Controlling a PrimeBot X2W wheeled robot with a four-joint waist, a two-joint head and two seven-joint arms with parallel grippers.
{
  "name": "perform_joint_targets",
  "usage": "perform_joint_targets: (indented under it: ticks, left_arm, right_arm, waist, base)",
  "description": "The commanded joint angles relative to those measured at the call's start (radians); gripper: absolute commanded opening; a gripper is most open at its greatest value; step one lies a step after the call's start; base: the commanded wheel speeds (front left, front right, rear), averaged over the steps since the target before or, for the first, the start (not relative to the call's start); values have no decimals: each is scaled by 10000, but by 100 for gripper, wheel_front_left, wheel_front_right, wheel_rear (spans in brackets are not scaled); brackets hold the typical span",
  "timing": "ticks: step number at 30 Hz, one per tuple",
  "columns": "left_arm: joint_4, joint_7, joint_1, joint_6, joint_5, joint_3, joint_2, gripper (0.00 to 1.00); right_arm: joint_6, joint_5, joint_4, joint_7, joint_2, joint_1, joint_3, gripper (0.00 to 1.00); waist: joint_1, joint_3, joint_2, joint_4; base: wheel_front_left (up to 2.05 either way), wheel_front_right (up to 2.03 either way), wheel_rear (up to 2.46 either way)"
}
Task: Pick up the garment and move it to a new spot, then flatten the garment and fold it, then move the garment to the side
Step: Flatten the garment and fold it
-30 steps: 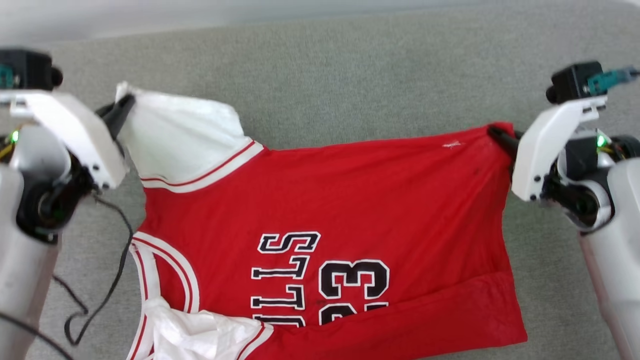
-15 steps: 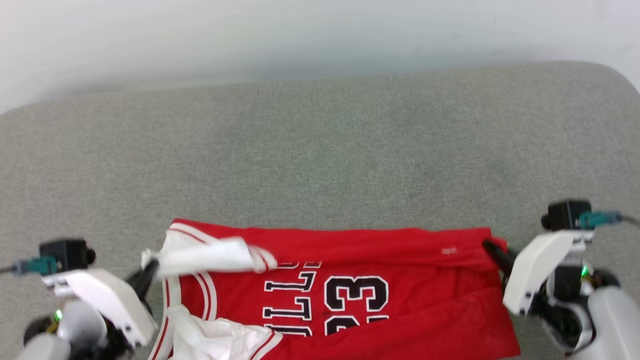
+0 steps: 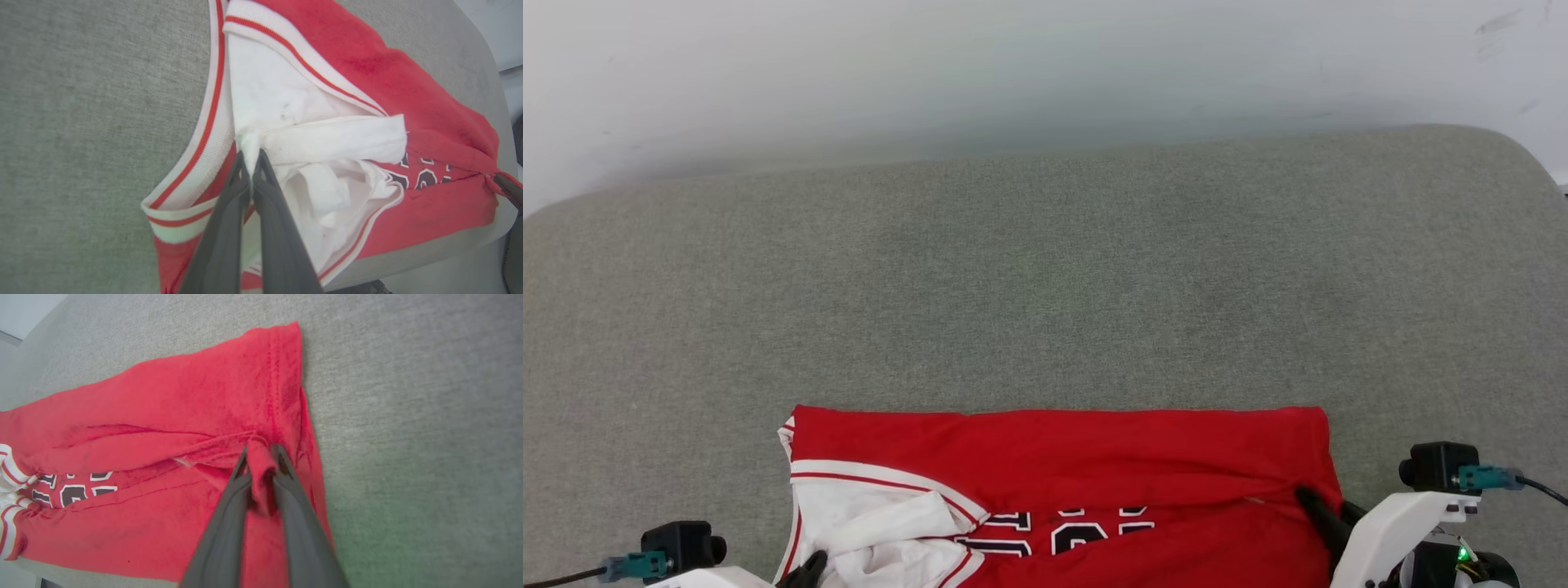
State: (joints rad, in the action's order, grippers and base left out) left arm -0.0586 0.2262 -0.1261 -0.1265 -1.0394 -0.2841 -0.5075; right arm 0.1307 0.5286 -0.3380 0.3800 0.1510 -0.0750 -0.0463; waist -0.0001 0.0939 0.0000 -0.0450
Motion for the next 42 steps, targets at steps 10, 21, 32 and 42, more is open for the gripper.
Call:
perform_joint_targets:
  ticks: [10, 21, 32, 42]
  left_arm:
    - [397, -2291, 470, 97, 1666, -153, 365, 100]
    - [1380, -4634, 852, -706, 3774, -139, 862, 100]
    - [2302, -4871, 1097, -989, 5209, -355, 964, 100]
    - [2383, -4812, 1275, -922, 5364, -461, 851, 100]
  right_arm:
    - [0, -510, 1269, -1194, 50, 516, 194, 100]
    - [0, -679, 1954, 1929, 880, 367, 1210, 100]
    - [0, -657, 1696, 3429, 594, 305, 1080, 100]
    - [0, -540, 604, 4301, 300, 157, 502, 14]
  waist:
    - [1, -426, 0, 58]
    - [1, -655, 0, 427]
    - [1, 85, 0, 931]
    - [1, 477, 0, 966]
  base:
    - [0, 0, 0]
    - [0, 0, 0]
    - [0, 0, 0]
    - [0, 0, 0]
